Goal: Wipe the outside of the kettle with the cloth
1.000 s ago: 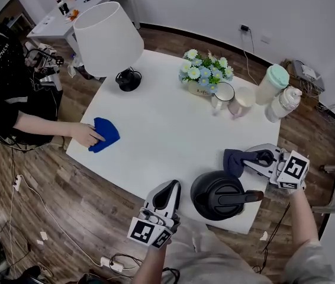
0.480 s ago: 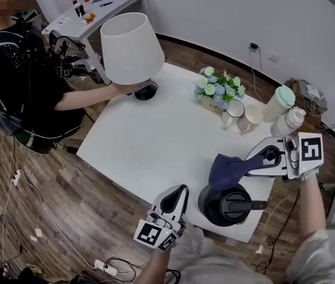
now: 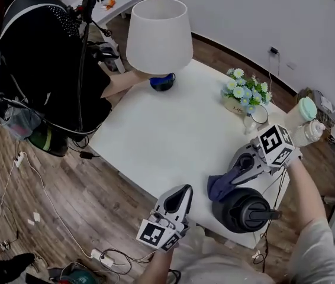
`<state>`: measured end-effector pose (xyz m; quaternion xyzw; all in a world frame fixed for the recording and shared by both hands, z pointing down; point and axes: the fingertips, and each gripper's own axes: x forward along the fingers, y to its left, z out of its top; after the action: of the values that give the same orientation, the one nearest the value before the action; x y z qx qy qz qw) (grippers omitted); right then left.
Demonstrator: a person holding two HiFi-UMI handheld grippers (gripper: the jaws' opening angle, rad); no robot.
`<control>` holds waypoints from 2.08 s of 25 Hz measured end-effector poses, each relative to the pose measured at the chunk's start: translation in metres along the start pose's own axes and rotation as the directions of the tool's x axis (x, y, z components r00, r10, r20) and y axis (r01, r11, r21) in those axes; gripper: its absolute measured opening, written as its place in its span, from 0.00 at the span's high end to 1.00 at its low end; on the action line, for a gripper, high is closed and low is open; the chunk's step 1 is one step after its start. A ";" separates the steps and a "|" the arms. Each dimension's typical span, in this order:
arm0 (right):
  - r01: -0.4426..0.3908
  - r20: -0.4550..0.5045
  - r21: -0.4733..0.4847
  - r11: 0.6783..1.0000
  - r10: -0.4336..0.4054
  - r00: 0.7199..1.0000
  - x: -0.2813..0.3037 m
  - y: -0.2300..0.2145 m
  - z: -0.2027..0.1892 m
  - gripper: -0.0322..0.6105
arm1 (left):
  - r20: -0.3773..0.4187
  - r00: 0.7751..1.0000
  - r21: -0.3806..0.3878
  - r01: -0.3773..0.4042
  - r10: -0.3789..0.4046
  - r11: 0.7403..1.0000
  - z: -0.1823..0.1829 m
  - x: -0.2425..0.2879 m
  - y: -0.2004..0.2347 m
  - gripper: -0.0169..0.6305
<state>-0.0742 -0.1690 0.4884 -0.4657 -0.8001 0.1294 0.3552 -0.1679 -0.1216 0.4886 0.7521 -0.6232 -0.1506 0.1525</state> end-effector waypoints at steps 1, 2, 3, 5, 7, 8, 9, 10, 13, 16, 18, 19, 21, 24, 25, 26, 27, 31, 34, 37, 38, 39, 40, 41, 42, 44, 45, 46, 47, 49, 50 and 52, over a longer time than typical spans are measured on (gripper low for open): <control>-0.029 -0.028 0.020 0.999 0.030 0.999 0.008 -0.006 -0.003 0.87 | 0.003 1.000 0.000 -0.007 0.007 1.000 0.001 -0.001 0.005 0.96; -0.055 -0.050 0.040 0.998 0.057 0.997 0.015 -0.011 -0.006 0.87 | 0.005 1.000 -0.001 -0.014 0.014 1.000 0.002 -0.003 0.010 0.96; -0.075 -0.068 0.059 0.995 0.079 0.995 0.023 -0.016 -0.008 0.87 | 0.005 1.000 -0.003 -0.023 0.023 1.000 0.003 -0.006 0.014 0.96; -0.102 -0.096 0.088 0.991 0.110 0.989 0.036 -0.022 -0.015 0.87 | 0.004 0.999 -0.012 -0.042 0.042 0.999 0.002 -0.012 0.022 0.96; -0.099 -0.114 0.098 0.990 0.110 0.987 0.043 -0.026 -0.022 0.87 | 0.004 0.998 -0.019 -0.055 0.055 0.998 -0.001 -0.016 0.027 0.96; -0.083 -0.119 0.090 0.992 0.094 0.988 0.045 -0.029 -0.025 0.87 | 0.003 0.998 -0.021 -0.058 0.058 0.998 -0.002 -0.017 0.029 0.96; -0.054 -0.121 0.069 0.996 0.062 0.991 0.045 -0.031 -0.027 0.87 | 0.002 0.998 -0.022 -0.060 0.060 0.998 -0.003 -0.018 0.029 0.96; -0.006 -0.115 0.036 0.999 0.011 0.993 0.043 -0.035 -0.028 0.87 | 0.002 0.998 -0.022 -0.059 0.059 0.998 -0.003 -0.018 0.029 0.96; 0.234 -0.002 -0.087 0.968 -0.236 0.972 0.018 -0.045 -0.019 0.87 | 0.000 0.999 -0.016 -0.042 0.042 0.999 -0.001 -0.016 0.025 0.96; 0.554 0.241 -0.114 0.825 -0.518 0.821 -0.037 -0.040 0.002 0.87 | -0.001 1.000 -0.004 -0.008 0.008 1.000 0.005 -0.014 0.014 0.96; 0.728 0.362 -0.067 0.683 -0.663 0.655 -0.077 -0.026 0.006 0.87 | -0.006 1.000 0.003 0.015 -0.015 1.000 0.009 -0.013 0.003 0.96; 0.790 0.392 -0.044 0.612 -0.716 0.577 -0.093 -0.017 0.003 0.87 | -0.008 1.000 0.008 0.026 -0.025 1.000 0.010 -0.011 -0.003 0.96; 0.874 0.405 -0.010 0.485 -0.798 0.447 -0.118 -0.001 -0.013 0.87 | -0.010 0.999 0.020 0.045 -0.045 0.999 0.013 -0.008 -0.016 0.96; 0.931 0.375 0.052 0.362 -0.871 0.318 -0.133 0.020 -0.049 0.87 | -0.018 0.998 0.037 0.067 -0.067 0.997 0.017 -0.004 -0.034 0.96; 0.940 0.366 0.077 0.331 -0.887 0.282 -0.136 0.027 -0.062 0.87 | -0.019 0.997 0.042 0.071 -0.070 0.997 0.018 -0.004 -0.040 0.96; 0.948 0.361 0.103 0.302 -0.899 0.247 -0.139 0.035 -0.072 0.87 | -0.018 0.997 0.048 0.074 -0.073 0.996 0.020 -0.003 -0.045 0.96; 0.953 0.364 0.124 0.276 -0.906 0.215 -0.141 0.046 -0.079 0.87 | -0.015 0.997 0.059 0.077 -0.076 0.995 0.024 -0.003 -0.050 0.96; 0.966 0.478 0.175 0.191 -0.874 0.086 -0.154 0.120 -0.058 0.87 | 0.023 0.996 0.131 0.087 -0.091 0.988 0.053 -0.006 -0.066 0.96; 0.966 0.607 0.167 0.196 -0.793 0.056 -0.155 0.193 -0.004 0.87 | 0.050 0.993 0.174 0.094 -0.104 0.980 0.072 -0.010 -0.077 0.96; 0.957 0.670 0.098 0.274 -0.729 0.140 -0.132 0.235 0.050 0.87 | 0.062 0.992 0.203 0.099 -0.113 0.974 0.082 -0.012 -0.089 0.96; 0.950 0.662 0.065 0.304 -0.726 0.187 -0.119 0.238 0.062 0.87 | 0.064 0.991 0.210 0.101 -0.117 0.973 0.084 -0.012 -0.095 0.96; 0.942 0.645 0.037 0.333 -0.728 0.232 -0.105 0.236 0.071 0.87 | 0.064 0.991 0.215 0.105 -0.121 0.971 0.085 -0.012 -0.100 0.96; 0.933 0.623 0.017 0.360 -0.734 0.272 -0.091 0.231 0.078 0.87 | 0.063 0.990 0.218 0.110 -0.126 0.970 0.085 -0.012 -0.106 0.96; 0.923 0.596 0.006 0.384 -0.743 0.305 -0.077 0.224 0.082 0.87 | 0.060 0.989 0.219 0.116 -0.132 0.969 0.084 -0.012 -0.112 0.96; 0.914 0.561 0.007 0.406 -0.758 0.333 -0.063 0.215 0.082 0.87 | 0.055 0.989 0.220 0.122 -0.137 0.968 0.082 -0.012 -0.116 0.96; 0.894 0.468 0.052 0.446 -0.801 0.372 -0.037 0.196 0.075 0.87 | 0.048 0.989 0.220 0.127 -0.141 0.967 0.079 -0.013 -0.122 0.96; 0.887 0.434 0.078 0.456 -0.816 0.381 -0.027 0.189 0.071 0.87 | 0.046 0.989 0.219 0.126 -0.139 0.968 0.078 -0.014 -0.122 0.96; 0.885 0.417 0.093 0.457 -0.824 0.382 -0.021 0.183 0.070 0.87 | 0.045 0.990 0.217 0.122 -0.135 0.969 0.076 -0.015 -0.122 0.96; 0.885 0.415 0.105 0.453 -0.829 0.375 -0.019 0.180 0.069 0.87 | 0.044 0.991 0.215 0.117 -0.129 0.970 0.075 -0.016 -0.121 0.96; 0.889 0.424 0.143 0.435 -0.839 0.342 -0.025 0.180 0.064 0.87 | 0.042 0.992 0.212 0.108 -0.120 0.971 0.073 -0.019 -0.120 0.96; 0.889 0.421 0.170 0.424 -0.847 0.324 -0.031 0.181 0.059 0.87 | 0.041 0.992 0.210 0.106 -0.117 0.972 0.072 -0.021 -0.119 0.96; 0.892 0.393 0.213 0.398 -0.871 0.295 -0.043 0.184 0.047 0.87 | 0.037 0.993 0.203 0.103 -0.113 0.974 0.070 -0.022 -0.119 0.96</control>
<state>0.0268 -0.1007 0.3363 0.0853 -0.9830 -0.0029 0.1628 -0.0955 -0.0816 0.3760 0.7925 -0.5970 -0.1130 0.0521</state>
